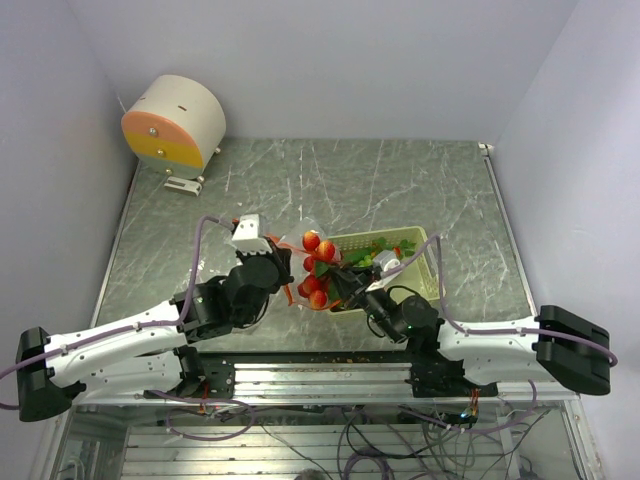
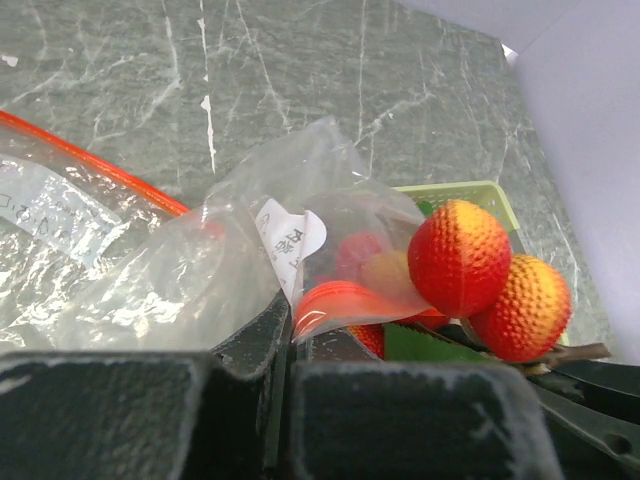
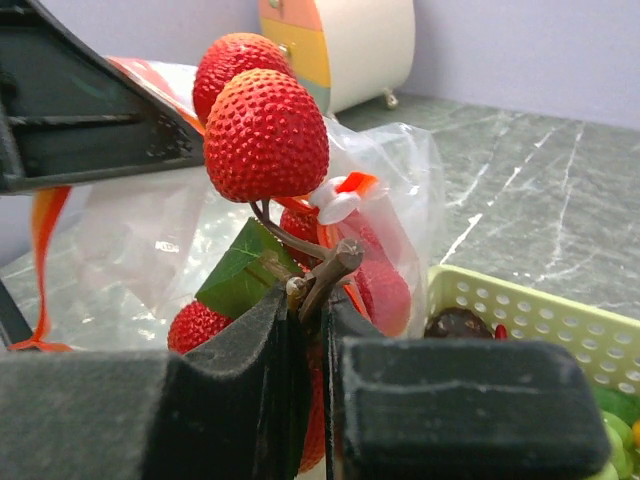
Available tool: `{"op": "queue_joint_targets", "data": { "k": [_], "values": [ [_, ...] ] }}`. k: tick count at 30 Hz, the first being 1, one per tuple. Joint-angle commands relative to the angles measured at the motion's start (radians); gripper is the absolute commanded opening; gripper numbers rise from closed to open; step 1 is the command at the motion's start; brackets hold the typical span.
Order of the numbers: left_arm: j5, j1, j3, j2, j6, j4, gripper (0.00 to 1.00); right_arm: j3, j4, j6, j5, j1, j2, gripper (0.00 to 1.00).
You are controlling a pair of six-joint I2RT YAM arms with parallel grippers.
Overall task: Place the food in the zip-top bag and seal the zipper
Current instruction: Place the fake fruit in the zipper food storage bag.
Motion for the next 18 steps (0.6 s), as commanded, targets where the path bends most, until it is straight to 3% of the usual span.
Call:
{"op": "queue_joint_targets", "data": {
  "k": [1,6,18],
  "values": [
    [-0.051,0.001,-0.016,-0.011,-0.015,0.028,0.07,0.002,0.049,-0.041,-0.068,-0.005,-0.037,0.00],
    [-0.024,0.001,-0.023,0.026,-0.019,0.061,0.07,0.042,0.088,-0.029,-0.099,-0.005,-0.010,0.09],
    [-0.028,0.002,-0.055,0.037,-0.033,0.065,0.07,-0.011,0.111,-0.048,-0.283,-0.006,-0.165,0.10]
  ]
}}
